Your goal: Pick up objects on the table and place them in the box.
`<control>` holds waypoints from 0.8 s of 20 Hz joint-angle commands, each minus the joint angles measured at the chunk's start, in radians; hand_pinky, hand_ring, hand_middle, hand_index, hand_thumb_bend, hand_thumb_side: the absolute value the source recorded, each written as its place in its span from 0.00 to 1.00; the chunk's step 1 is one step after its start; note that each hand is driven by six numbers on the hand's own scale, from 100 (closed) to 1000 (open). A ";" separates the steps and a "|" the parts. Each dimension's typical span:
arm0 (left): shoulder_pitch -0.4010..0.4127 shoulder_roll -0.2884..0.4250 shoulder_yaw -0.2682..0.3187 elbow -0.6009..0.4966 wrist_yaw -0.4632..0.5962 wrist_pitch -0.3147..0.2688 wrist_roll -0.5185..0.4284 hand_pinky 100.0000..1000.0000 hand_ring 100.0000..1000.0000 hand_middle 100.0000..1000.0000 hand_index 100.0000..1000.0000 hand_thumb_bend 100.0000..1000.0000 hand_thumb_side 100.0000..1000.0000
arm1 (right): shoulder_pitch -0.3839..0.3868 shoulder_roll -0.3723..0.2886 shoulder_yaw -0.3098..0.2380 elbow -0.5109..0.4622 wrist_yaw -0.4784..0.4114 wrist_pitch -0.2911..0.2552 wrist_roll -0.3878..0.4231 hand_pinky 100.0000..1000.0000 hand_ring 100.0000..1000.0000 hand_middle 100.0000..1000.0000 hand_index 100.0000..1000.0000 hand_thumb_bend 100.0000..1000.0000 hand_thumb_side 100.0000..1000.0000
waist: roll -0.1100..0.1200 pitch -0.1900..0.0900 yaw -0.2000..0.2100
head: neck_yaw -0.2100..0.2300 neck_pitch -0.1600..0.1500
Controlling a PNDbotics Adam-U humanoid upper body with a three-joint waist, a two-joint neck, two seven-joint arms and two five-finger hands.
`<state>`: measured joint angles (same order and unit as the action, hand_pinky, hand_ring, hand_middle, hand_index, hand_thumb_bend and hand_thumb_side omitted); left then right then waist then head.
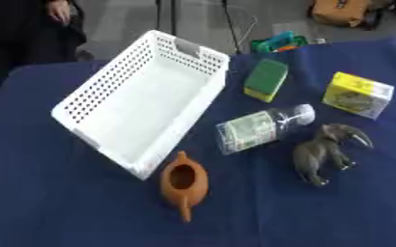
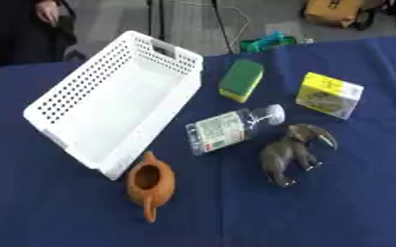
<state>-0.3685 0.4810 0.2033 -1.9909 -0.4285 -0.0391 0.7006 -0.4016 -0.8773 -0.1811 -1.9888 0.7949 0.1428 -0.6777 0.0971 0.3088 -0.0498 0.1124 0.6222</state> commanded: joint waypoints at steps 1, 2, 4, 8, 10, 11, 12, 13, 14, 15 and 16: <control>-0.013 0.015 -0.001 -0.009 -0.003 -0.002 -0.005 0.84 0.94 0.94 0.95 0.00 1.00 | -0.026 -0.055 0.000 -0.011 0.018 0.012 0.051 0.86 0.87 0.84 0.85 0.00 0.84 | -0.008 -0.025 0.001 | -0.004 -0.003; -0.015 0.015 -0.002 -0.009 -0.002 -0.002 -0.006 0.84 0.94 0.94 0.95 0.00 1.00 | -0.034 -0.060 0.002 -0.011 0.022 0.017 0.074 0.86 0.87 0.84 0.85 0.00 0.83 | -0.009 -0.025 0.002 | -0.007 -0.005; -0.018 0.015 -0.005 -0.009 -0.002 -0.002 -0.010 0.85 0.94 0.94 0.95 0.00 1.00 | -0.053 -0.073 0.009 -0.011 0.029 0.026 0.123 0.86 0.87 0.84 0.86 0.00 0.82 | -0.010 -0.026 0.003 | -0.010 -0.004; -0.027 0.016 -0.014 -0.009 0.002 -0.007 -0.023 0.85 0.95 0.94 0.94 0.00 1.00 | -0.114 -0.115 0.035 -0.011 0.046 0.031 0.287 0.87 0.89 0.86 0.90 0.00 0.81 | -0.014 -0.031 0.008 | -0.016 0.000; -0.031 0.016 -0.017 -0.009 0.003 -0.010 -0.028 0.85 0.94 0.94 0.94 0.00 1.00 | -0.152 -0.137 0.052 -0.011 0.047 0.026 0.382 0.87 0.90 0.87 0.91 0.00 0.84 | -0.017 -0.033 0.010 | -0.018 0.000; -0.034 0.017 -0.019 -0.009 0.003 -0.010 -0.031 0.85 0.94 0.94 0.94 0.00 1.00 | -0.172 -0.147 0.059 -0.011 0.048 0.024 0.423 0.87 0.90 0.87 0.91 0.00 0.84 | -0.019 -0.034 0.012 | -0.019 0.000; -0.035 0.017 -0.020 -0.009 0.003 -0.010 -0.032 0.85 0.94 0.94 0.94 0.00 1.00 | -0.188 -0.152 0.063 -0.011 0.049 0.024 0.455 0.87 0.90 0.87 0.91 0.00 0.84 | -0.020 -0.035 0.012 | -0.019 0.000; -0.036 0.017 -0.021 -0.009 0.003 -0.010 -0.033 0.85 0.94 0.94 0.94 0.00 1.00 | -0.199 -0.155 0.065 -0.011 0.050 0.024 0.477 0.87 0.90 0.87 0.91 0.00 0.84 | -0.020 -0.035 0.012 | -0.019 0.000; -0.037 0.017 -0.022 -0.009 0.003 -0.011 -0.034 0.85 0.94 0.94 0.94 0.00 1.00 | -0.209 -0.158 0.068 -0.011 0.050 0.024 0.497 0.88 0.91 0.88 0.91 0.00 0.85 | -0.022 -0.036 0.013 | -0.022 -0.003; -0.041 0.016 -0.026 -0.009 0.003 -0.013 -0.037 0.85 0.94 0.94 0.94 0.00 1.00 | -0.229 -0.163 0.079 -0.011 0.050 0.031 0.538 0.89 0.91 0.88 0.92 0.00 0.86 | -0.025 -0.036 0.015 | -0.029 -0.008; -0.044 0.015 -0.027 -0.009 0.004 -0.014 -0.039 0.85 0.94 0.94 0.94 0.00 1.00 | -0.246 -0.166 0.086 -0.011 0.051 0.039 0.576 0.89 0.91 0.88 0.92 0.00 0.87 | -0.027 -0.036 0.016 | -0.034 -0.012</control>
<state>-0.3965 0.4809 0.1752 -1.9909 -0.4270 -0.0512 0.6666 -0.6300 -0.9972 -0.0946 -1.9888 0.8371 0.1773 -0.1413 0.0754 0.2969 -0.0340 0.0838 0.6217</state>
